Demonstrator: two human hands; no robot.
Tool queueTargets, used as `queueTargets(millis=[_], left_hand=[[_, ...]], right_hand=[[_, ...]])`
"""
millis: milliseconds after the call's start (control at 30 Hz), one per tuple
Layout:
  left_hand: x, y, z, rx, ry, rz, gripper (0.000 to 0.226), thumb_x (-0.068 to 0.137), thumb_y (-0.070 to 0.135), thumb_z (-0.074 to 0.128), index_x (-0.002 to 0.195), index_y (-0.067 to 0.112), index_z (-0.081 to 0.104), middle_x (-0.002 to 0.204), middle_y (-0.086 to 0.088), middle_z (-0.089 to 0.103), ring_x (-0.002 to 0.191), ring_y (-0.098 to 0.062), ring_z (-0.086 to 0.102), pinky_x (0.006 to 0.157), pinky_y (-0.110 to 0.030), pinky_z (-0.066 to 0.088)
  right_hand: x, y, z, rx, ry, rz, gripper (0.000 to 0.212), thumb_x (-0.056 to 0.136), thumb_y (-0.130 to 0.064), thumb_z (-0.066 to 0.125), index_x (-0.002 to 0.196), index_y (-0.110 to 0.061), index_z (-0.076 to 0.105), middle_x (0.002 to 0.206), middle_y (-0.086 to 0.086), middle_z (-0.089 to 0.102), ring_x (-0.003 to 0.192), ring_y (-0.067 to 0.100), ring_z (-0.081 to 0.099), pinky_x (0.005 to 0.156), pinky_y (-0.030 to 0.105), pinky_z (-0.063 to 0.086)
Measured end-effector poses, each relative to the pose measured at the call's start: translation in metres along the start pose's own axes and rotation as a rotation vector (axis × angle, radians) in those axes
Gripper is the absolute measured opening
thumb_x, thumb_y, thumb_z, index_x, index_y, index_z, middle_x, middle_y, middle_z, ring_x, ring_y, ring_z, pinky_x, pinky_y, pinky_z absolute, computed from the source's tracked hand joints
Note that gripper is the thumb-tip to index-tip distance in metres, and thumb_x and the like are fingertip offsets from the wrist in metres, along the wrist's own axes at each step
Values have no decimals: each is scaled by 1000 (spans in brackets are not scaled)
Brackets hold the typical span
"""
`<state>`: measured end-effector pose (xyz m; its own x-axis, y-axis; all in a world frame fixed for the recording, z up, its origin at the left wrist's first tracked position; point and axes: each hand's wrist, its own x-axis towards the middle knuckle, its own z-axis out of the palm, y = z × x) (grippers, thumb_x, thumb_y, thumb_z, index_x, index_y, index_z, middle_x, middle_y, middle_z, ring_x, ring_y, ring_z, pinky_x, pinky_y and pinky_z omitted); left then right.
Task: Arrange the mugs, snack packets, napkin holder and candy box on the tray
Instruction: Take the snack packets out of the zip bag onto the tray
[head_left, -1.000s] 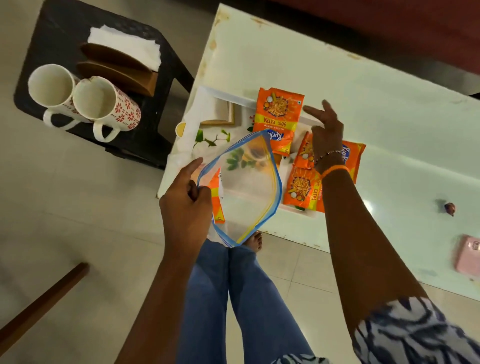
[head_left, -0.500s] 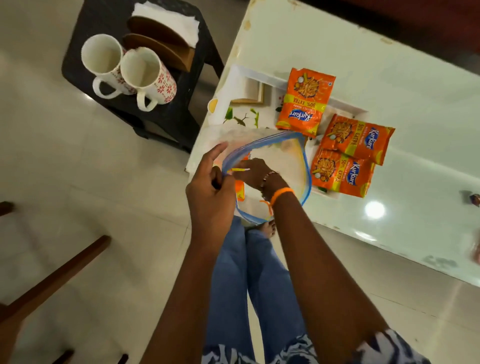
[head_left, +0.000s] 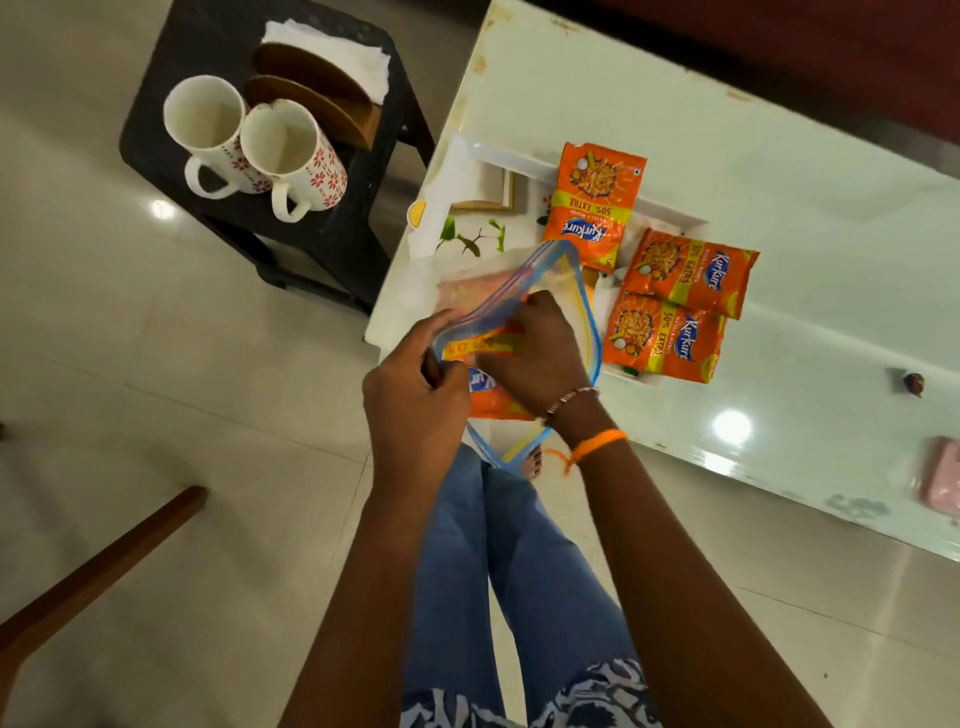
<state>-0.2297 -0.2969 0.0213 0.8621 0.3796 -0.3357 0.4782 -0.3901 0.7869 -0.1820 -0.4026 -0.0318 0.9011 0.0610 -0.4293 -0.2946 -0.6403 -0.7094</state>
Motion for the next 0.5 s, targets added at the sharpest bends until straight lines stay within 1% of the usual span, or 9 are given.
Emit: queueTargets(millis=[67, 100, 133, 167, 200, 267, 333, 433, 500], left_hand=[[6, 2, -3, 57, 39, 7, 42, 80, 1, 53, 114, 23, 63, 75, 0, 59, 62, -12, 58, 67, -21, 51], [9, 2, -5, 81, 55, 11, 41, 80, 1, 53, 114, 22, 63, 76, -5, 61, 61, -13, 57, 67, -19, 51], [12, 2, -7, 95, 65, 11, 40, 82, 2, 53, 115, 21, 63, 81, -11, 65, 66, -14, 59, 70, -23, 53], [15, 1, -9, 100, 73, 5, 38, 83, 3, 53, 115, 20, 63, 88, -15, 68, 71, -18, 61, 74, -32, 56], [17, 0, -11, 99, 83, -4, 36, 84, 4, 52, 115, 19, 63, 93, -15, 69, 75, -20, 62, 76, -39, 57], [21, -1, -14, 96, 110, -13, 34, 86, 4, 50, 114, 17, 63, 97, -14, 69, 78, -19, 60, 78, -44, 56], [23, -2, -16, 106, 146, -9, 34, 85, 4, 49, 113, 15, 64, 99, -12, 69, 81, -17, 60, 80, -41, 56], [26, -4, -20, 95, 208, -20, 37, 79, 1, 45, 107, 13, 66, 94, -7, 69, 83, -22, 63, 77, -33, 53], [26, -7, -22, 83, 210, -31, 39, 77, 1, 43, 106, 13, 66, 99, -6, 70, 88, -22, 64, 73, -24, 51]], right_hand=[[-10, 6, -33, 43, 2, -97, 33, 65, -11, 76, 97, -11, 67, 104, 9, 58, 99, 20, 55, 79, 11, 39], [-15, 9, -49, 121, 12, -111, 31, 67, -10, 76, 96, -13, 66, 104, 4, 58, 99, 15, 55, 79, 9, 41], [-17, 15, -64, 223, 36, -104, 30, 70, -9, 74, 97, -15, 65, 105, 1, 58, 98, 10, 56, 79, 9, 45], [-19, 22, -76, 343, 72, -80, 29, 73, -8, 72, 98, -17, 63, 106, -1, 59, 98, 7, 57, 77, 10, 49], [-19, 29, -87, 454, 99, -56, 28, 75, -6, 70, 97, -20, 61, 108, 0, 59, 99, 8, 59, 76, 12, 52], [-17, 45, -102, 577, 148, -15, 29, 78, -2, 65, 96, -25, 59, 111, 4, 59, 103, 18, 60, 78, 21, 57], [-12, 64, -109, 682, 165, 11, 30, 81, -1, 60, 97, -27, 58, 114, 7, 58, 108, 24, 58, 80, 26, 58], [0, 91, -106, 816, 199, 94, 29, 83, 1, 56, 95, -25, 57, 117, 10, 57, 105, 24, 59, 78, 27, 59], [13, 105, -91, 748, 236, 176, 25, 83, 2, 57, 95, -19, 58, 119, 15, 54, 103, 25, 58, 75, 25, 57]])
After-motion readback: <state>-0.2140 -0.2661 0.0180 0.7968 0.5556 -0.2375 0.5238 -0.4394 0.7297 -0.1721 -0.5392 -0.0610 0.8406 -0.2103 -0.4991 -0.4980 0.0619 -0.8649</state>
